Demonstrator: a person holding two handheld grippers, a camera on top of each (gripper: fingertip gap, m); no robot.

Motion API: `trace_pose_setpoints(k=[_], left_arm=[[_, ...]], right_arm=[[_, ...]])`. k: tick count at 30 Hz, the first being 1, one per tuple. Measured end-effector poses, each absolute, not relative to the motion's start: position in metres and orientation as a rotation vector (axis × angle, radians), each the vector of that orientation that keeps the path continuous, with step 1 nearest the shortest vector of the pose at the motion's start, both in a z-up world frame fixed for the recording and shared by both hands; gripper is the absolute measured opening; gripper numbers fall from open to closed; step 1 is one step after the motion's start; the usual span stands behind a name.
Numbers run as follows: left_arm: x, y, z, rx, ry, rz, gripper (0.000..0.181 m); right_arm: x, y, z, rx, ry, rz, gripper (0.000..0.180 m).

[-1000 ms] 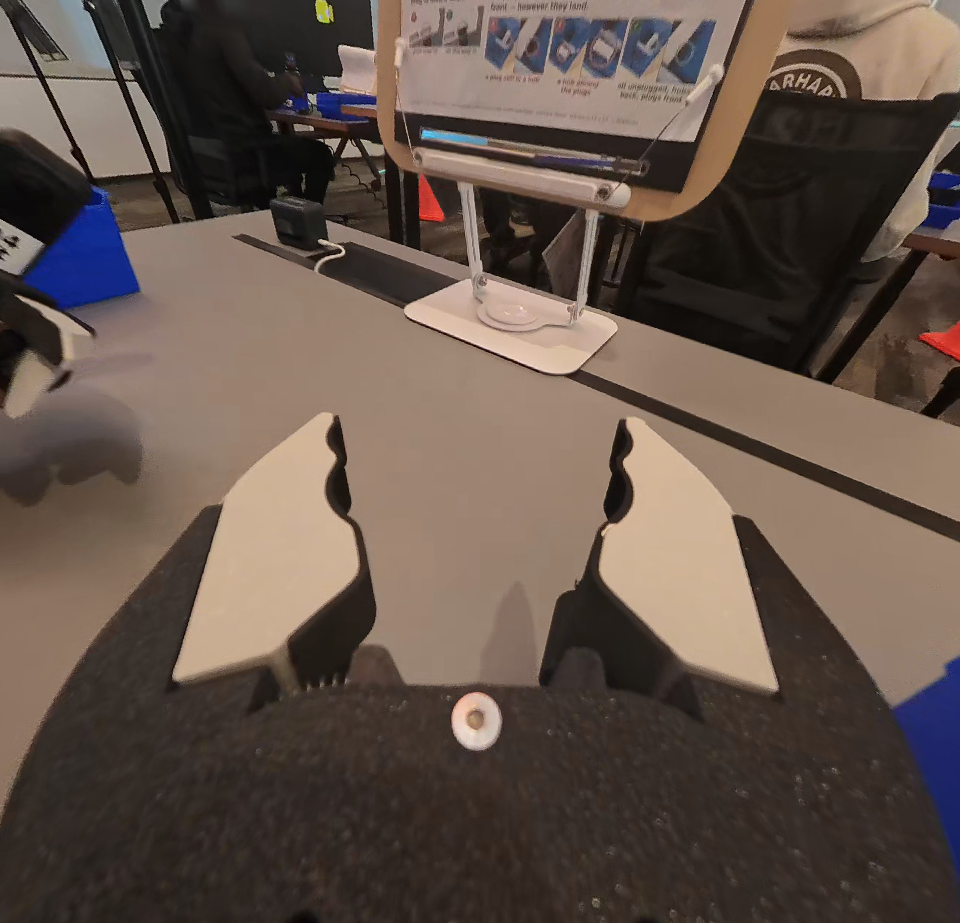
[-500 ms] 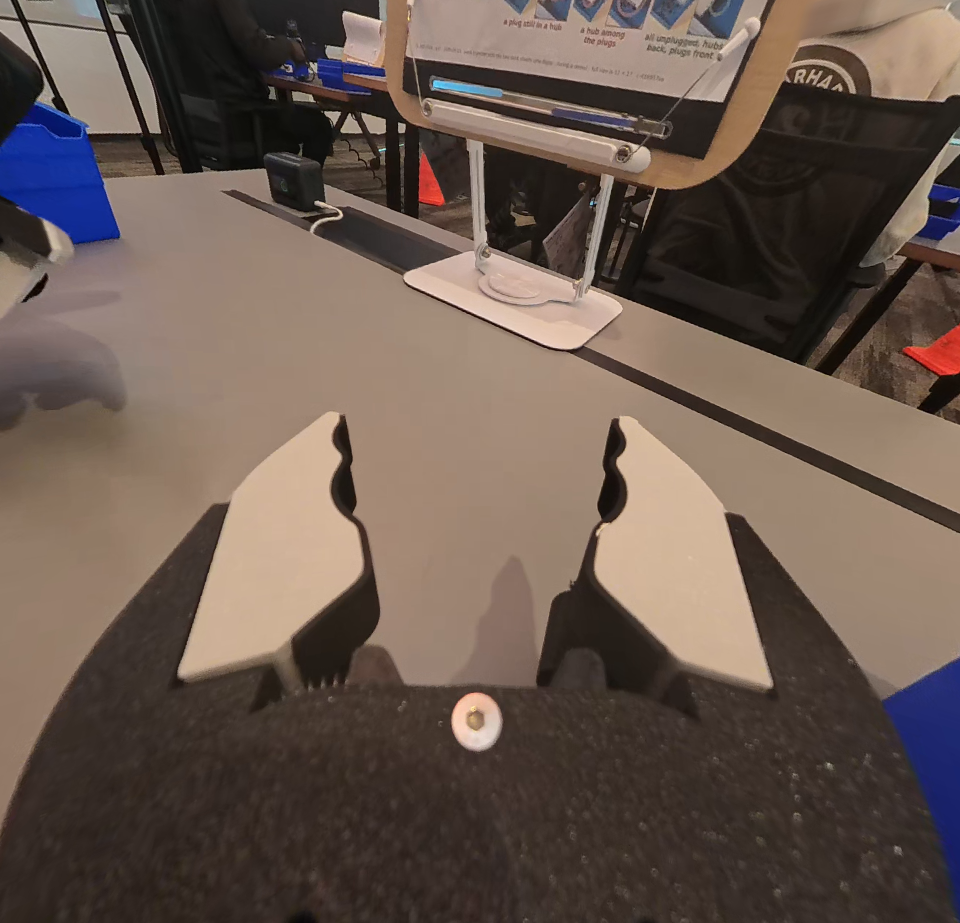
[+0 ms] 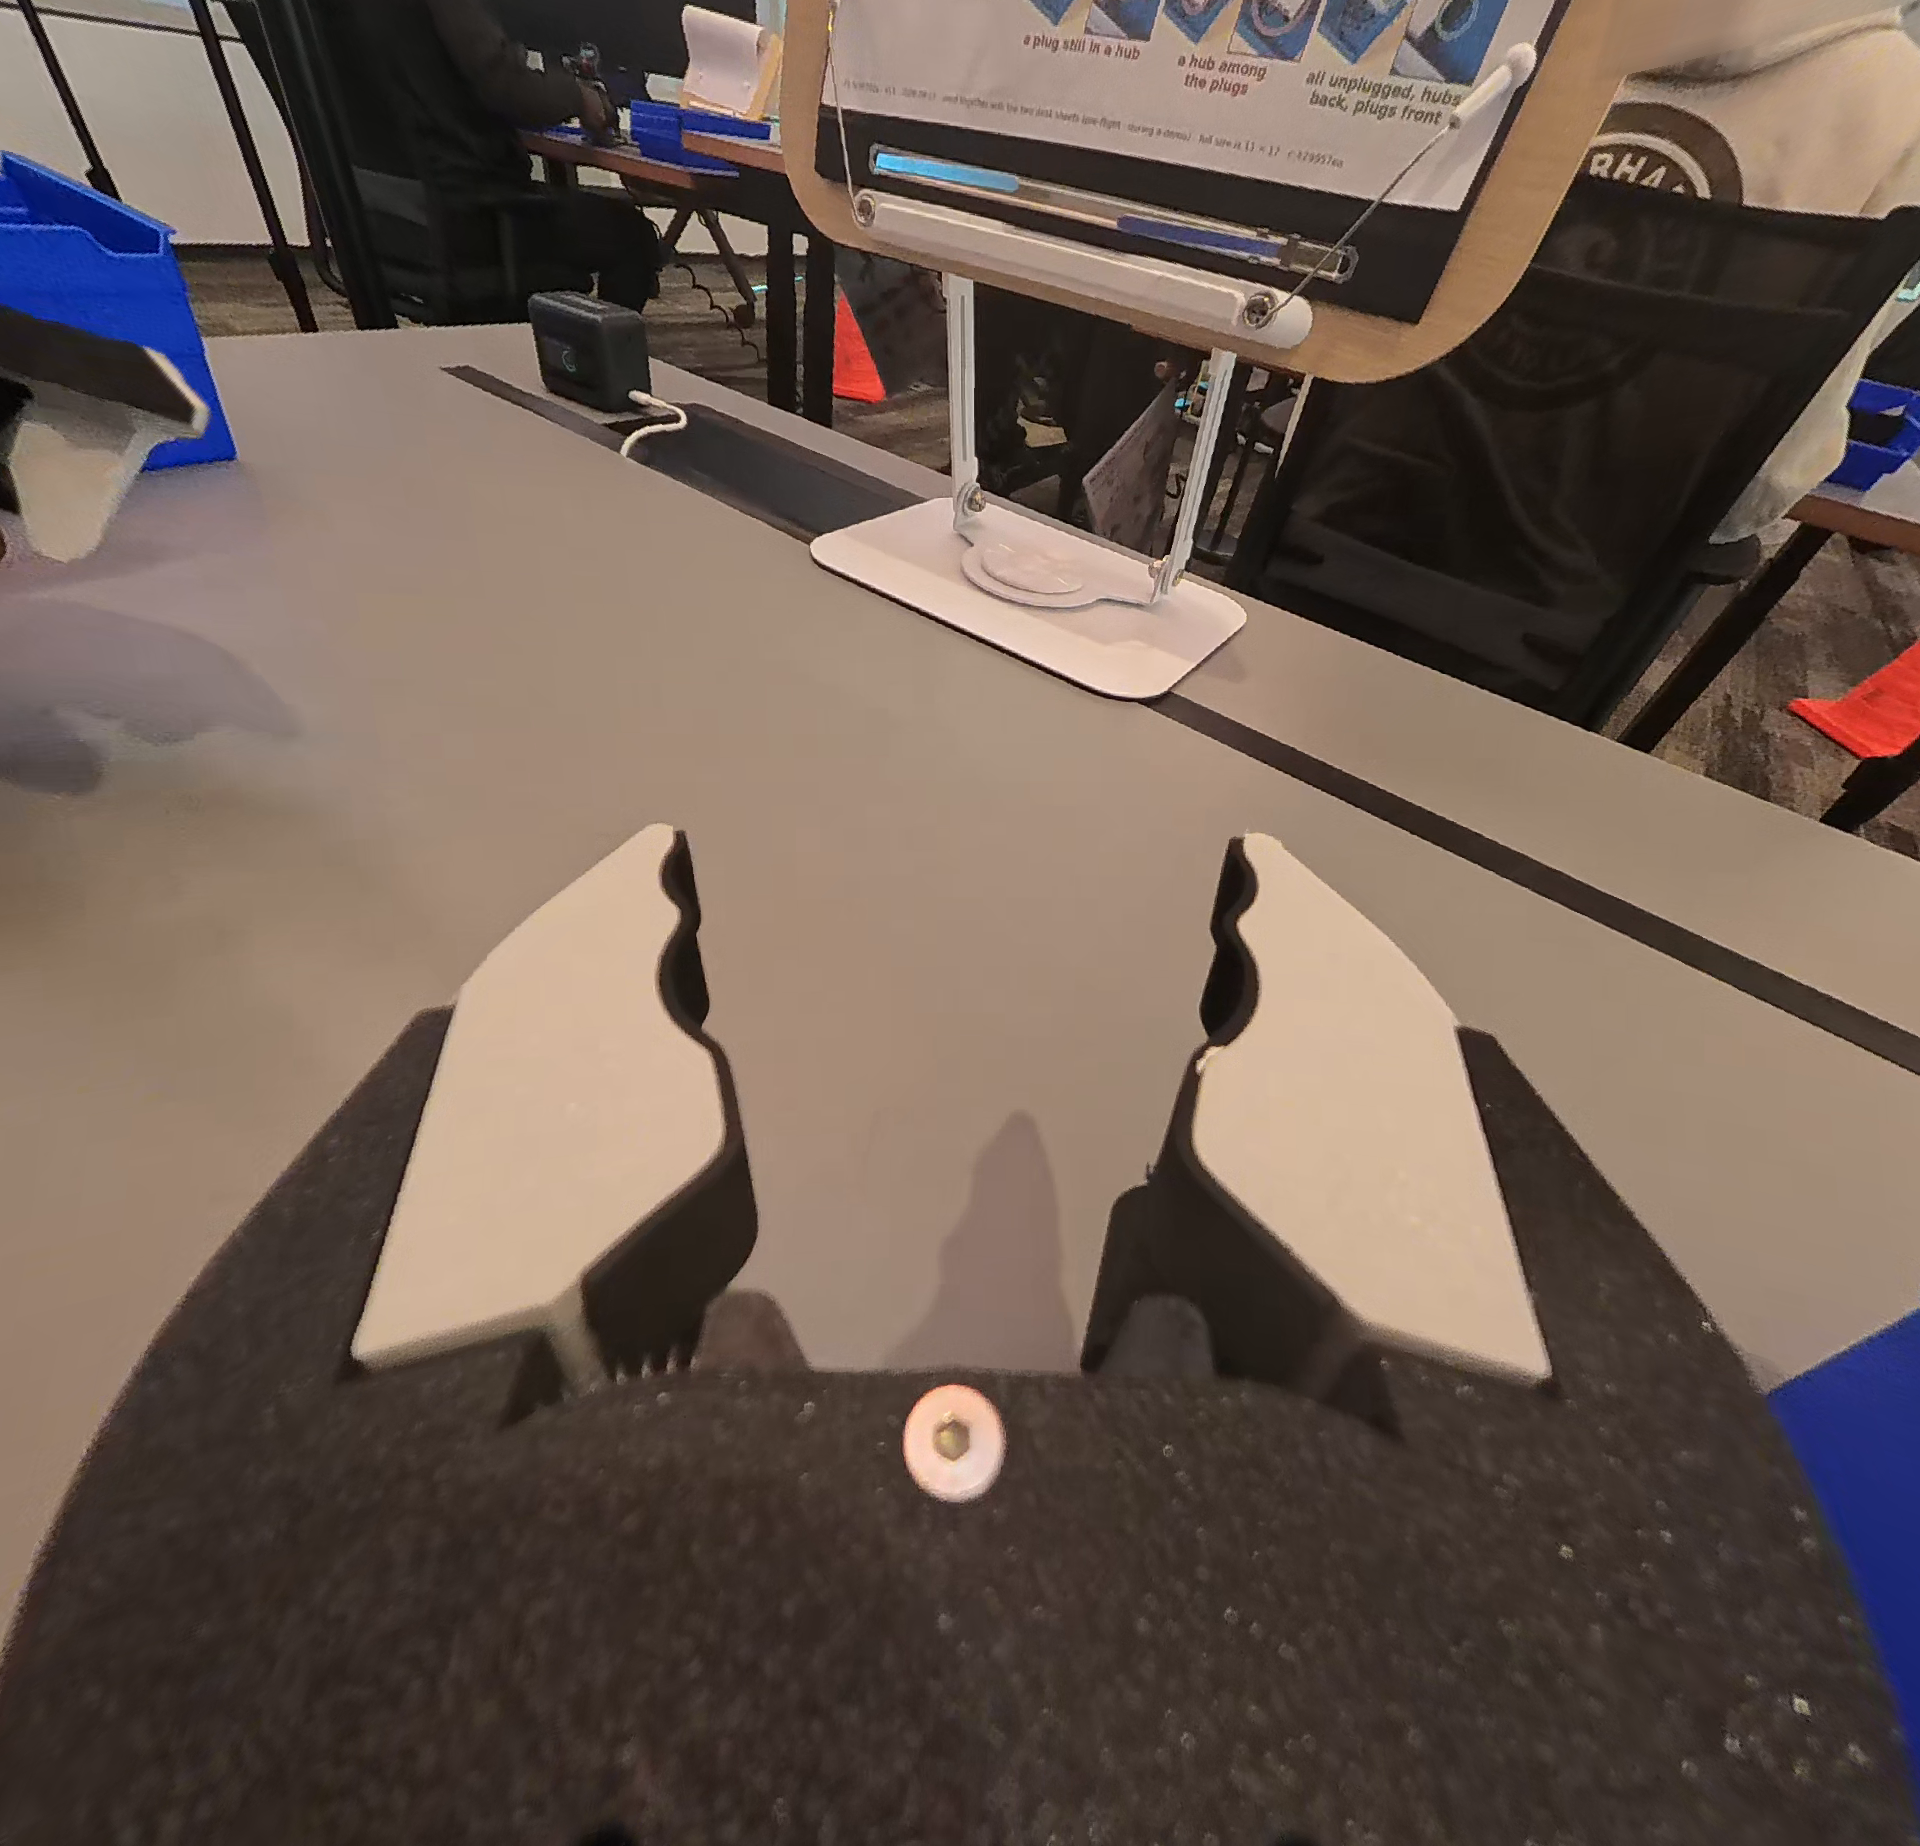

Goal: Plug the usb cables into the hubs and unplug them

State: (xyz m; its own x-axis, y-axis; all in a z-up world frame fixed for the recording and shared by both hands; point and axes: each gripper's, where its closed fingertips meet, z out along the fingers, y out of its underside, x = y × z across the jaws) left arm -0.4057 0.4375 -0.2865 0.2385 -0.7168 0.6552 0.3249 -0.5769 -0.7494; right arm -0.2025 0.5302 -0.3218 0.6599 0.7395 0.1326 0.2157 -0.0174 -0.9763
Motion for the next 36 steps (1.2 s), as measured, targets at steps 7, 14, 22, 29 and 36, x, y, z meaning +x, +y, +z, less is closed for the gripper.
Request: trace_pose_setpoints(k=[7,14,22,29,36], left_arm=[[-0.423,0.45,-0.284,-1.603,0.343,-1.252,0.06],[-0.435,0.455,-0.282,-1.592,0.315,-1.16,0.063],[-0.447,0.46,-0.28,-1.569,0.282,-1.082,0.063],[-0.449,0.461,-0.28,-1.565,0.297,-1.027,0.063],[-0.449,0.461,-0.279,-1.56,0.307,-0.996,0.065]], right_arm=[[-0.2,0.529,-0.319,-1.566,-0.803,0.473,0.093],[-0.2,0.529,-0.319,-1.571,-0.802,0.467,0.094],[-0.198,0.529,-0.316,-1.547,-0.797,0.458,0.09],[-0.196,0.528,-0.309,-1.511,-0.785,0.439,0.087],[-0.194,0.529,-0.306,-1.505,-0.767,0.432,0.089]])
